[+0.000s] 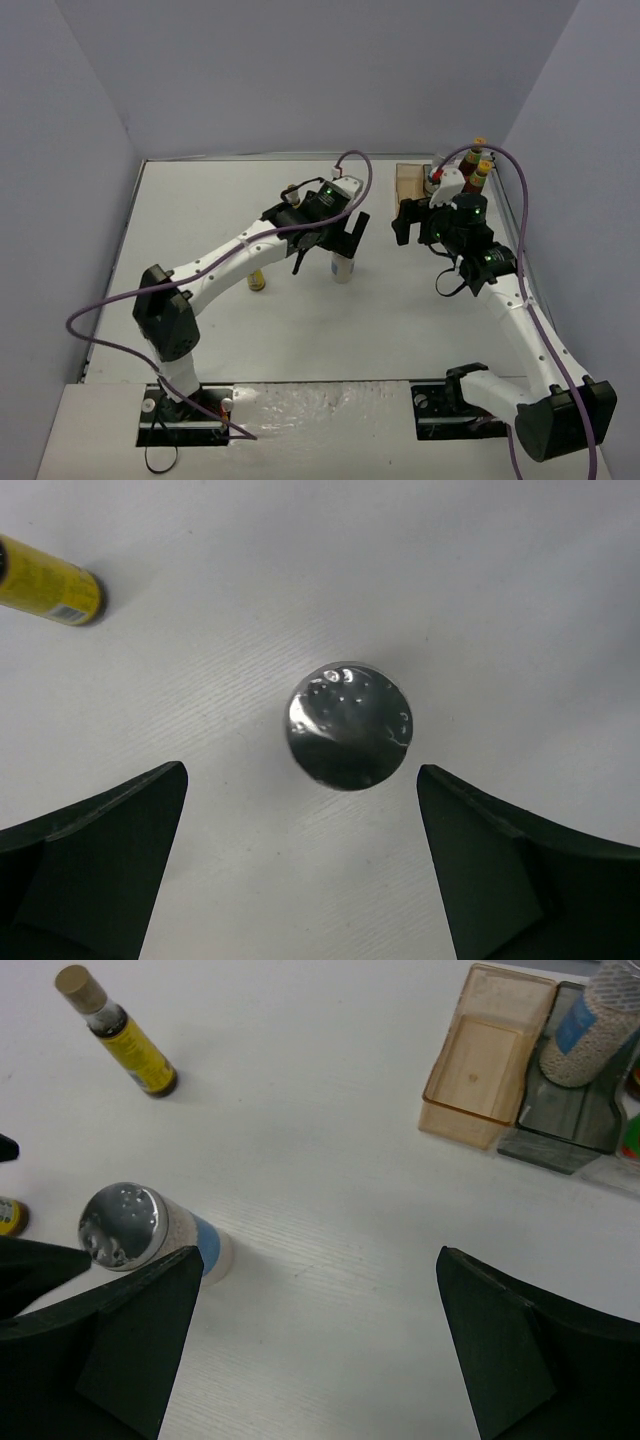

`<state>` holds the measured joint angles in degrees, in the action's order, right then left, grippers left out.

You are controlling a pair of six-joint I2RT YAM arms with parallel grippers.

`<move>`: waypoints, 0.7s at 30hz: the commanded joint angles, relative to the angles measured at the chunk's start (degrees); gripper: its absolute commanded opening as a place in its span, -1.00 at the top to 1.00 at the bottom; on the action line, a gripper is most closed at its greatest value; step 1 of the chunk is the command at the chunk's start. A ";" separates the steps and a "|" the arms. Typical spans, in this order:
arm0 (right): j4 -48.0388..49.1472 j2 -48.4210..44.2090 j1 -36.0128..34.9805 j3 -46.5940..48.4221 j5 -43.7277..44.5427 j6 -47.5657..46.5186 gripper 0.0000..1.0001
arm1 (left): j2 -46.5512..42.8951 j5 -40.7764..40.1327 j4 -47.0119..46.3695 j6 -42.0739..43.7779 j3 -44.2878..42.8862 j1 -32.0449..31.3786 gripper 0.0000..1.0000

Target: Organize the condiment bottles

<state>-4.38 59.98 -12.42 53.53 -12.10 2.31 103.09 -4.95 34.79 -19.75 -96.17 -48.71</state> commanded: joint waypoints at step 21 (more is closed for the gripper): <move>9.86 22.64 -23.35 6.73 6.85 -5.38 -1.00 | -45.54 -8.50 -0.51 4.04 31.58 34.62 -0.94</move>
<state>0.21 79.96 -34.06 57.09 -8.62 -1.83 61.12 -8.28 35.68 -18.83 -69.96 -15.71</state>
